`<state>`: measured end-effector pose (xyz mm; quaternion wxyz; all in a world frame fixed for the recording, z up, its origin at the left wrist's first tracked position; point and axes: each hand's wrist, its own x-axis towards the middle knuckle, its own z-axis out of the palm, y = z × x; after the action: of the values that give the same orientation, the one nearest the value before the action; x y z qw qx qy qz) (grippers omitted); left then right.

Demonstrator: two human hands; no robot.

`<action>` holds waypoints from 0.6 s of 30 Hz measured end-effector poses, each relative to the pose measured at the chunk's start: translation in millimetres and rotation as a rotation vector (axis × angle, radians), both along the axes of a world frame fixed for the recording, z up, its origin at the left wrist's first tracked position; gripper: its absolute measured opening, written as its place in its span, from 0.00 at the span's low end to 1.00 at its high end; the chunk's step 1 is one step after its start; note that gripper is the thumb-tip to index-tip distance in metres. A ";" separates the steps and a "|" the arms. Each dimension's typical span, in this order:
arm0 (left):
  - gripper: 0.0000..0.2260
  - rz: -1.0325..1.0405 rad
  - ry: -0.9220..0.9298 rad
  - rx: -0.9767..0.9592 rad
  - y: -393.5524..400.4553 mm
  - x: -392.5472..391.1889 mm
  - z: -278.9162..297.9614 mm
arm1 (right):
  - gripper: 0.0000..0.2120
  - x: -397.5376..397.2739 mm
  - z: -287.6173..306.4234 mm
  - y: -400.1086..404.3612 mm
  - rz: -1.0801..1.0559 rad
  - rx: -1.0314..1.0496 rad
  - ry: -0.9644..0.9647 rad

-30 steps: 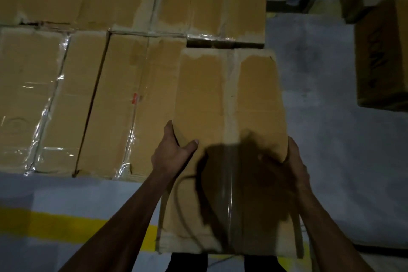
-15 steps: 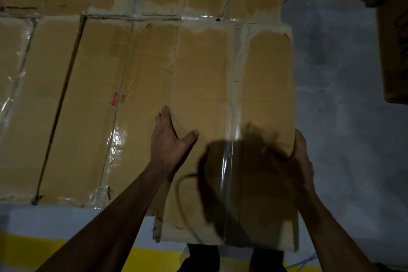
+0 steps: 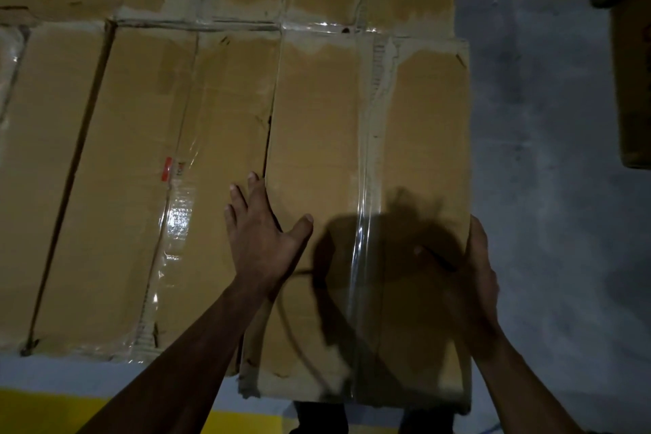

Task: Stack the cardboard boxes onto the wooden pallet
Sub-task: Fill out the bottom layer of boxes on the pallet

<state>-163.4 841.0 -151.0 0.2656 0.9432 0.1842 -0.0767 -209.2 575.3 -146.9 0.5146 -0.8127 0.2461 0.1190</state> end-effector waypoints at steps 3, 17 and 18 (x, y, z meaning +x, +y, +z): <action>0.46 0.001 -0.010 0.055 0.9 -1.2 -4.8 | 0.43 -0.7 -1.0 4.2 0.016 -0.002 -0.007; 0.43 -0.141 0.107 0.289 2.1 2.3 -16.1 | 0.47 15.1 -4.8 10.7 0.017 -0.173 0.118; 0.43 -0.142 0.120 0.288 1.8 3.4 -15.2 | 0.46 15.9 -6.8 9.6 0.016 -0.179 0.127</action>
<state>-160.0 842.8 -166.2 0.1100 0.9759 0.1416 -0.1243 -193.3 584.8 -153.8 0.4222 -0.8482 0.2813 0.1520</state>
